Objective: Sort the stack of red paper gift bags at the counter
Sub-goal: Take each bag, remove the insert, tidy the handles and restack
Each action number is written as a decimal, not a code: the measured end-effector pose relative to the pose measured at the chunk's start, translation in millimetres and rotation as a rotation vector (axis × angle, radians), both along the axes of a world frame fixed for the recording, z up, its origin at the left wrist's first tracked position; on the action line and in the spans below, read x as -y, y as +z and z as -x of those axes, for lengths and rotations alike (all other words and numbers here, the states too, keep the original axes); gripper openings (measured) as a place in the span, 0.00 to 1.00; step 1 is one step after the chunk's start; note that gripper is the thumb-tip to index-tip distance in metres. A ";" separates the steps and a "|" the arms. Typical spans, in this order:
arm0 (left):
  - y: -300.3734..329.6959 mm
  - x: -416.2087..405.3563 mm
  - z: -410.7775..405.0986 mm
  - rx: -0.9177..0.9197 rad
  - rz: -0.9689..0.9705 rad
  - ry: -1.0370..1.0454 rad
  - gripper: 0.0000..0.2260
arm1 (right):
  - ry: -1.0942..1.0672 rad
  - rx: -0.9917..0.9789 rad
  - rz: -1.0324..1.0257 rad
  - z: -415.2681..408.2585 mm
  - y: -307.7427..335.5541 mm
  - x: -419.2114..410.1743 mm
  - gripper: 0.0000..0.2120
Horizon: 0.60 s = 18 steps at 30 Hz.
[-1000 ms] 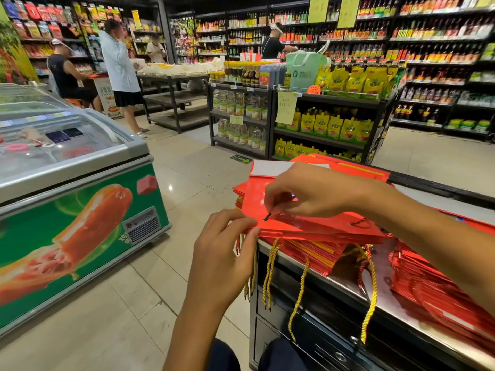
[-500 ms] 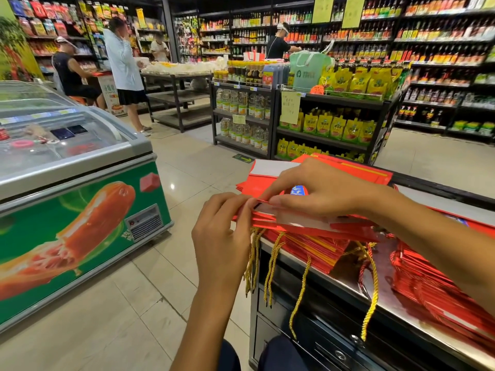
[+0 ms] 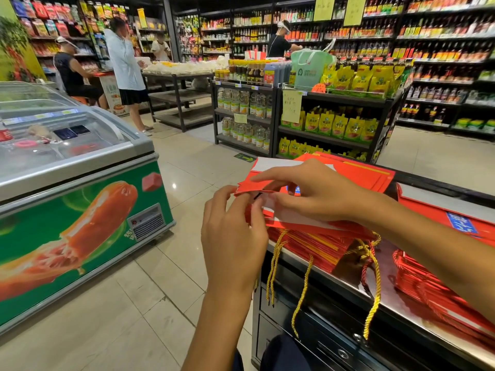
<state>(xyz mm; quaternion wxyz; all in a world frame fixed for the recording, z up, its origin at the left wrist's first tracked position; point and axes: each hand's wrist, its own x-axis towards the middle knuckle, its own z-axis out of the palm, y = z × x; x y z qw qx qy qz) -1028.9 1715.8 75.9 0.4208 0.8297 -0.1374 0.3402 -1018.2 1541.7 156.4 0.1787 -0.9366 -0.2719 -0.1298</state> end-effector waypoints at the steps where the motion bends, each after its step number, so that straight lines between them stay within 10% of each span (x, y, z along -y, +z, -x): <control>1: 2.9 1.7 -0.9 -0.034 -0.019 0.010 0.08 | 0.005 0.008 0.025 0.1 -0.1 -0.4 0.23; 18: -1.1 -15.8 -5.4 -0.107 0.210 -0.304 0.06 | 0.008 -0.002 -0.034 -5.0 1.1 4.6 0.17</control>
